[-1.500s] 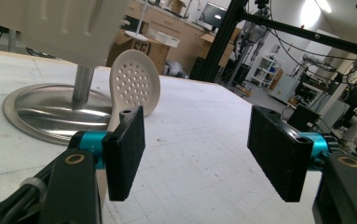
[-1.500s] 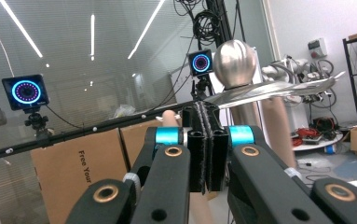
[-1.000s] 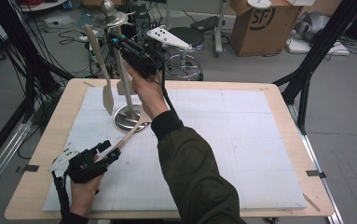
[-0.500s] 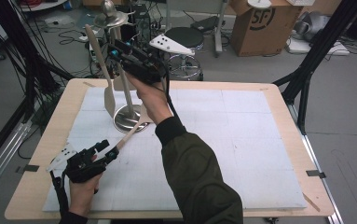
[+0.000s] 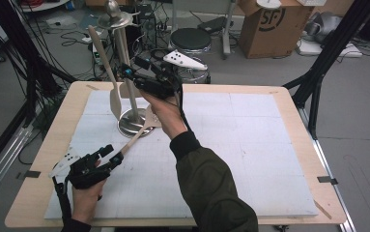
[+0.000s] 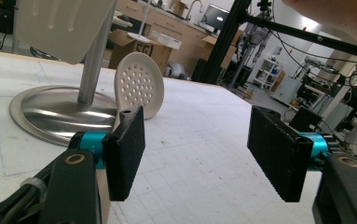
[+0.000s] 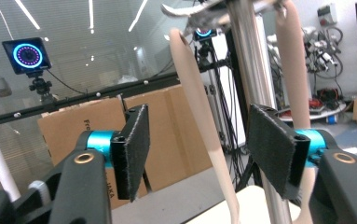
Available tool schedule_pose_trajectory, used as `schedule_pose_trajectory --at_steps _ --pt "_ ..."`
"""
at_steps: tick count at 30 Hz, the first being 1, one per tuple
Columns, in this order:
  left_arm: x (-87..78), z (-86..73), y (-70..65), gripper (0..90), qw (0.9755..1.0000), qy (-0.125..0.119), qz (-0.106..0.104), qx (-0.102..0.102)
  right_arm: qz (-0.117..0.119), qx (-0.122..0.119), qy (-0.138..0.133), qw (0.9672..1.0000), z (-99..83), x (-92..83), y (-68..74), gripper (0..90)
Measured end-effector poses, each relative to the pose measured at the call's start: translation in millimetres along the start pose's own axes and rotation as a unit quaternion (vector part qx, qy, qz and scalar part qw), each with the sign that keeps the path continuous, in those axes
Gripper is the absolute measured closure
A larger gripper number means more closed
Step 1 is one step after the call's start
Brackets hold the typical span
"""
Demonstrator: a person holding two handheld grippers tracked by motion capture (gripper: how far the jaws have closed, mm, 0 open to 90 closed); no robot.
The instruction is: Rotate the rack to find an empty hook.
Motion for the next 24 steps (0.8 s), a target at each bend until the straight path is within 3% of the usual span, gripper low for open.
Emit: schedule_pose_trajectory --at_steps 6,11,17,20,24 --pt "0.8 -0.2 0.1 37.2 1.0 0.0 -0.001 0.001 -0.016 0.005 0.026 0.9995 -9.3 -1.8 -8.2 37.7" --pt "0.7 -0.2 0.4 37.2 1.0 0.001 0.0 0.001 -0.024 -0.002 0.057 0.9981 -14.3 0.7 -6.4 38.8" --pt "0.7 0.0 -0.6 37.2 1.0 0.0 -0.001 0.0 -0.028 0.002 0.066 0.9974 -24.4 -3.5 -10.3 40.7" --pt "0.9 -0.1 -0.6 37.2 1.0 0.001 -0.001 0.001 -0.045 0.01 0.083 0.9955 -29.6 -4.7 -16.1 41.0" --pt "1.3 -0.3 -0.5 37.2 1.0 0.002 0.0 0.001 -0.049 0.011 0.098 0.9939 -35.0 -4.2 -17.1 43.0"
Point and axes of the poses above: each handheld gripper's, and its own axes: x roughly forward along the jaws, z roughly out of its top, y roughly to its left, the point moved 2 cm from there along x, roughly forward along the jaws, and after that the axes turned 12 degrees about x, right-handed, at the moved point
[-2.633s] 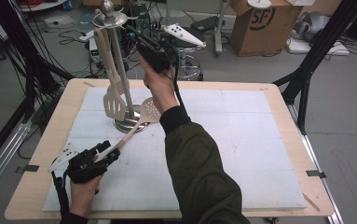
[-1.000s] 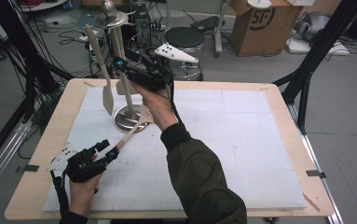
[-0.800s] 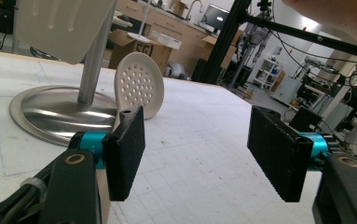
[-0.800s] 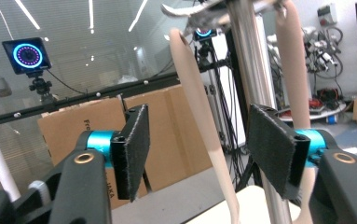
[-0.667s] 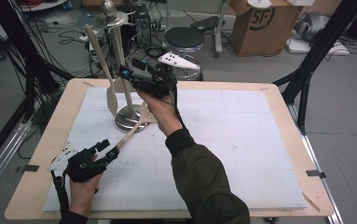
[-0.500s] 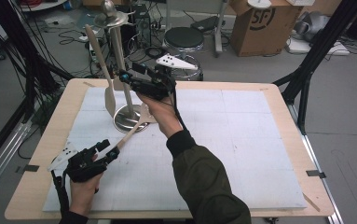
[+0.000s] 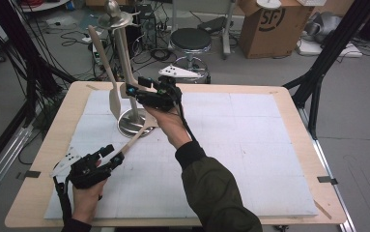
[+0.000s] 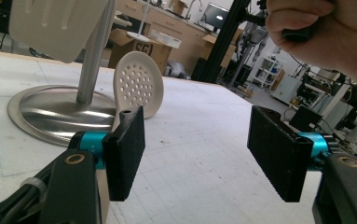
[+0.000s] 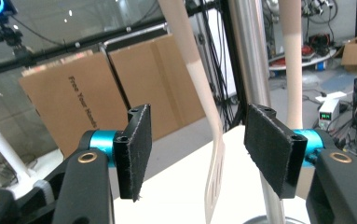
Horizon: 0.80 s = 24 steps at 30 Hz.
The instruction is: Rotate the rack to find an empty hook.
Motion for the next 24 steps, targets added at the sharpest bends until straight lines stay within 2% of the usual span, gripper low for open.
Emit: schedule_pose_trajectory --at_steps 2,5,10,12,20,22,24 --pt "0.1 0.0 -0.2 37.2 1.0 0.0 0.0 0.0 -0.005 0.004 0.003 1.0 -5.1 -0.1 -1.6 48.4" --pt "-0.1 0.1 -0.3 37.2 1.0 -0.001 0.0 -0.001 -0.009 0.019 0.015 0.9997 -14.7 0.3 -10.1 51.1" --pt "0.0 0.1 -0.1 37.2 1.0 0.0 0.001 0.0 -0.016 0.045 0.05 0.9976 -27.6 3.5 -21.9 56.2" --pt "0.2 0.0 -0.1 37.2 1.0 0.0 0.001 0.001 -0.022 0.047 0.063 0.9967 -31.0 5.3 -24.2 55.9" --pt "-0.1 0.1 -0.2 37.2 1.0 -0.001 0.001 0.0 -0.031 0.052 0.086 0.9944 -44.6 11.7 -28.3 54.8" --pt "-0.3 0.1 0.1 37.2 1.0 0.0 0.001 0.0 -0.033 0.059 0.097 0.993 -49.5 14.3 -29.7 54.2" --pt "-0.8 0.3 0.3 37.2 1.0 0.0 0.002 0.002 -0.032 0.07 0.117 0.9901 -55.0 18.5 -32.1 53.4"
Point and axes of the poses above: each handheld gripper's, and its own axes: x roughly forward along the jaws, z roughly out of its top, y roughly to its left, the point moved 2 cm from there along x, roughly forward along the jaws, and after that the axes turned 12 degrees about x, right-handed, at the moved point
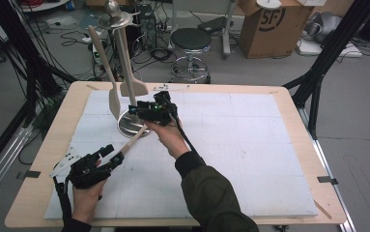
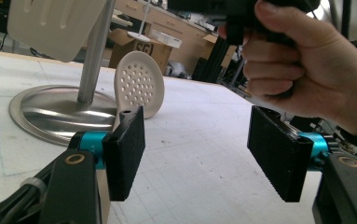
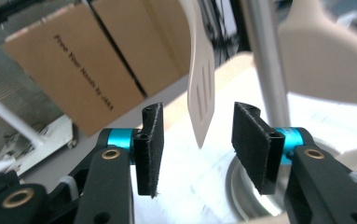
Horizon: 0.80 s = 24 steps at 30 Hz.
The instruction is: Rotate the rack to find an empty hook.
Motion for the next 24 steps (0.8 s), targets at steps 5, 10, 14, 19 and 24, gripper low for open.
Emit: schedule_pose_trajectory --at_steps 5,10,14,19,24 --pt "-0.3 0.1 0.0 37.2 1.0 -0.001 0.001 -0.001 -0.011 0.014 0.043 0.9989 -10.9 12.8 -5.8 52.8" --pt "-0.2 -0.1 0.3 37.2 1.0 -0.002 0.0 -0.002 -0.011 0.016 0.048 0.9986 -14.4 16.6 -5.7 53.8" --pt "-0.4 0.2 0.0 37.2 1.0 -0.002 0.0 -0.001 -0.012 0.021 0.052 0.9983 -17.8 18.5 -7.3 58.3" --pt "-0.3 0.1 0.0 37.2 1.0 -0.001 0.0 0.0 -0.016 0.05 0.067 0.9964 -24.8 21.4 -15.1 68.9" --pt "0.4 0.2 -1.1 37.2 1.0 0.0 -0.002 0.0 -0.02 0.064 0.091 0.9936 -32.2 26.7 -21.9 78.0"
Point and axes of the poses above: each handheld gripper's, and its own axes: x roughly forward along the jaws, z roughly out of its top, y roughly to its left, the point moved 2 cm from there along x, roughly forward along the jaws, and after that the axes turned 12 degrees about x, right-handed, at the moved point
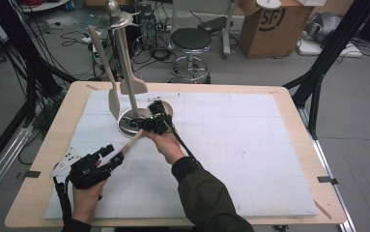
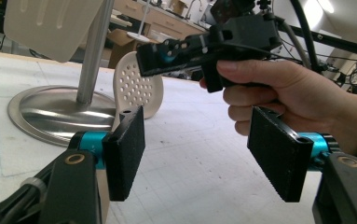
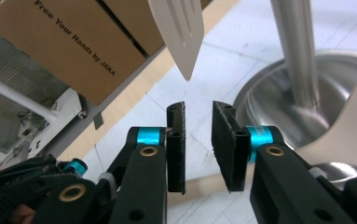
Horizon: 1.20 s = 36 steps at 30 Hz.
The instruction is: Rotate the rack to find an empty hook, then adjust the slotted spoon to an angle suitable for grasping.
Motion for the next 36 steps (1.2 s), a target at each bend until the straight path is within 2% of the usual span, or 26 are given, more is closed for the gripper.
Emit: schedule_pose_trajectory --at_steps 6,11,14,20,24,27,30,36 --pt "-0.1 -0.1 0.5 37.2 1.0 -0.001 0.0 -0.001 0.002 -0.002 0.007 1.0 -3.3 6.0 0.5 90.0" --pt "1.3 -0.3 -0.7 37.2 1.0 0.0 -0.002 0.0 -0.003 0.004 0.007 1.0 -4.7 10.3 -2.1 90.0" --pt "1.0 -0.1 -0.2 37.2 1.0 -0.001 -0.001 0.0 0.003 0.017 0.001 0.9998 -4.1 13.8 -5.4 90.0" --pt "1.2 -0.2 0.5 37.2 1.0 0.0 0.0 0.001 0.002 0.029 -0.009 0.9995 -0.7 23.1 -12.3 90.0" --pt "0.7 -0.3 1.5 37.2 1.0 0.0 0.0 -0.001 -0.01 0.036 -0.005 0.9993 0.1 29.8 -16.2 90.0" --pt "0.4 -0.4 2.4 37.2 1.0 -0.002 0.002 -0.002 -0.016 0.057 0.003 0.9982 -0.7 33.5 -22.4 90.0" --pt "0.5 -0.4 2.4 37.2 1.0 0.0 0.002 0.0 -0.023 0.065 0.007 0.9976 -0.5 35.3 -25.5 90.0" --pt "0.8 -0.4 2.6 37.2 1.0 0.0 0.001 -0.002 -0.041 0.065 0.017 0.9969 -0.2 41.8 -29.5 90.0"
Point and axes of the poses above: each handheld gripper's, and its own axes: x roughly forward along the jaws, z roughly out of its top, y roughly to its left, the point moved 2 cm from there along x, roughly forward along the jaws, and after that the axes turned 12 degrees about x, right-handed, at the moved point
